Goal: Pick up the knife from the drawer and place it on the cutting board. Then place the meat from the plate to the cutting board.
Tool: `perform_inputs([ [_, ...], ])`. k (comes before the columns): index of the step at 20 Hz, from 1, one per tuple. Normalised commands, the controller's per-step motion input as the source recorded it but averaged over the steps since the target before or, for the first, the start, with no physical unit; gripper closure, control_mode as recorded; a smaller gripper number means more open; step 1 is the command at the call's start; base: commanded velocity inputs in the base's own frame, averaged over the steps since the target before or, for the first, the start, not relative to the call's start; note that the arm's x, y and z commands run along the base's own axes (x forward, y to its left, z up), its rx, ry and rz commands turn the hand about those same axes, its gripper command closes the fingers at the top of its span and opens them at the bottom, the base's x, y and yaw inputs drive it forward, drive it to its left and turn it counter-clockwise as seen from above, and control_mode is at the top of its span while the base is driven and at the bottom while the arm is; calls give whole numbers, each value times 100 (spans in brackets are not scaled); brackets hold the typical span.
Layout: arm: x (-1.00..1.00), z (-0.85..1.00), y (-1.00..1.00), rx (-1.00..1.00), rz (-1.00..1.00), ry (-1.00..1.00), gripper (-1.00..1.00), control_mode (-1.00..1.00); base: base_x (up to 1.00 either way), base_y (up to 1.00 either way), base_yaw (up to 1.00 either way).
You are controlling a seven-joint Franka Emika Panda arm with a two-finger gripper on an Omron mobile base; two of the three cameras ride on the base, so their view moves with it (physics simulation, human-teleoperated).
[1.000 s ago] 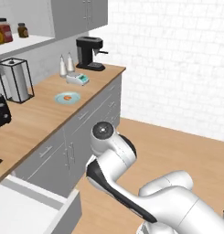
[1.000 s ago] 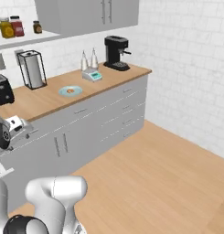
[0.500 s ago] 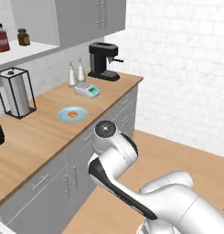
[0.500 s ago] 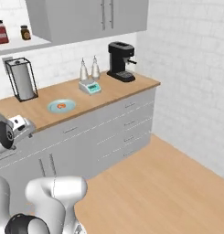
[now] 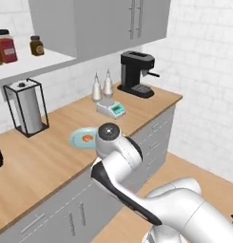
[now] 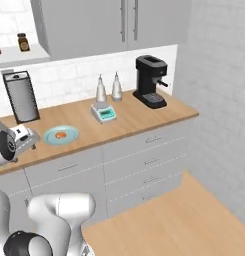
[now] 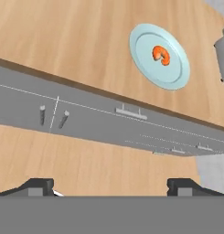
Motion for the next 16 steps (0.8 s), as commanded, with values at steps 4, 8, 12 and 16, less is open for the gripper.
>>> perform_inputs([
  [4, 0, 0, 0, 0, 0, 0, -100, 100, 97, -31, 36],
  [8, 0, 0, 0, 0, 0, 0, -100, 100, 83, 0, 41],
  [12, 0, 0, 0, 0, 0, 0, -100, 100, 24, -2, 33],
  [16, 10, -3, -2, 1, 3, 0, -100, -100, 13, -6, 17],
])
